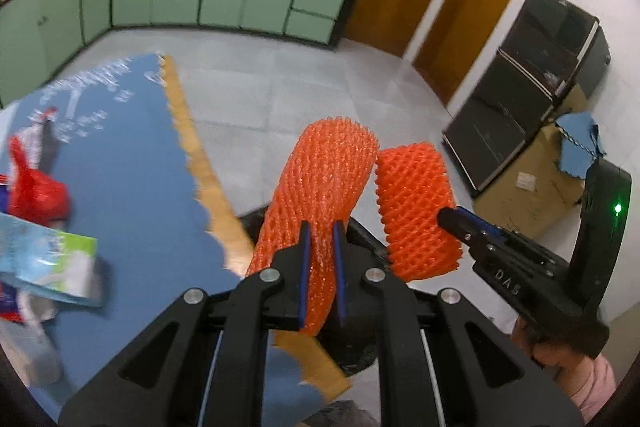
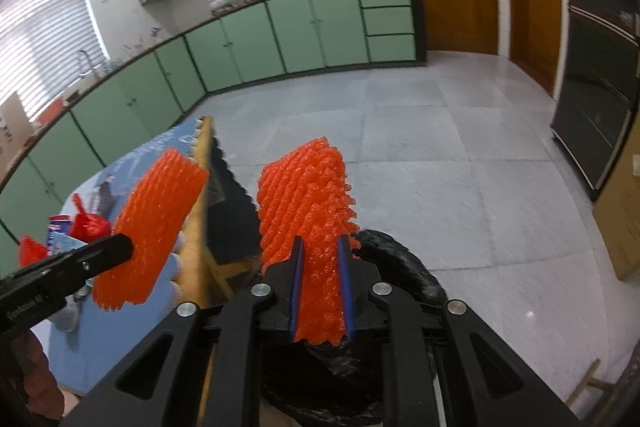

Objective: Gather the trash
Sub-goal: 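Carry the foam net to the bin with the right gripper while the left gripper grasps the other foam net, then release both foam nets into the black bin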

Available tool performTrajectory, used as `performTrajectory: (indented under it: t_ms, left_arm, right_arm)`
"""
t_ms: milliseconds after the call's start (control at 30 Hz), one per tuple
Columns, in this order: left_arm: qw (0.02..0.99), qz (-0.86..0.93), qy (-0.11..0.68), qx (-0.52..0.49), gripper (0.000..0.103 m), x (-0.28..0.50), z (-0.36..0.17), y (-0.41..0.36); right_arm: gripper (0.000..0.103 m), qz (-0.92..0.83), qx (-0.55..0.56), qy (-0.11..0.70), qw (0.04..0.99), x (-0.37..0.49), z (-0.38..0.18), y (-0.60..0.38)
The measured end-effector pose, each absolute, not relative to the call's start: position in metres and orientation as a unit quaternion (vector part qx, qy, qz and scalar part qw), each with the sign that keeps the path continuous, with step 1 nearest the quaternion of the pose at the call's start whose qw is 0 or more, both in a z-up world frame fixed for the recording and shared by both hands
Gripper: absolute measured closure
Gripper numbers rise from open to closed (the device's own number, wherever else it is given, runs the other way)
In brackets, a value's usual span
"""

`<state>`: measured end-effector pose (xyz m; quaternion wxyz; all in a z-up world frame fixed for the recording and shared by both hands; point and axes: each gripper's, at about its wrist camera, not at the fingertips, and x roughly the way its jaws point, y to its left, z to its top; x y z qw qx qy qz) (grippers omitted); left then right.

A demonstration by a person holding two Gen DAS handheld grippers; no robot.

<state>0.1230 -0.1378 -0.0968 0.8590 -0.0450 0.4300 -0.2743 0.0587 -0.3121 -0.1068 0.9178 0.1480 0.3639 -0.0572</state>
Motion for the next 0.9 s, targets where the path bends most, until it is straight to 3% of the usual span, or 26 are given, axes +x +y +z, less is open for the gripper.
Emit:
performTrajectory:
  t_ms: [167,300,333,367,433,533,900]
  left_arm:
    - [0.836,-0.291,0.463,-0.043,0.086,0.135,-0.116,-0.163]
    - [0.833,-0.287,0.473,-0.03,0.061,0.14,-0.125,-0.174]
    - [0.833,-0.286,0.473,-0.029,0.06,0.138,-0.126,-0.172]
    - [0.833,-0.285,0.474,-0.029,0.059,0.139,-0.127,-0.171]
    - [0.835,-0.28,0.473,-0.031,0.055,0.14,-0.126,-0.165]
    - [0.846,-0.266,0.461,-0.03,0.05,0.137,-0.118,-0.153]
    - [0.942,-0.027,0.334,0.02,0.035,0.086,-0.074,-0.035]
  right_arm:
    - [0.086,-0.077,0.151,0.385,0.907,0.058,-0.127,-0.322]
    - [0.082,-0.087,0.158,0.409,0.895,0.06,-0.147,-0.33]
    - [0.081,-0.089,0.16,0.416,0.891,0.061,-0.153,-0.331]
    - [0.078,-0.09,0.161,0.419,0.889,0.061,-0.155,-0.332]
    - [0.06,-0.094,0.162,0.421,0.888,0.059,-0.157,-0.334]
    - [0.043,-0.092,0.157,0.414,0.892,0.061,-0.152,-0.332]
    - [0.026,0.051,0.115,0.346,0.93,0.08,-0.104,-0.236]
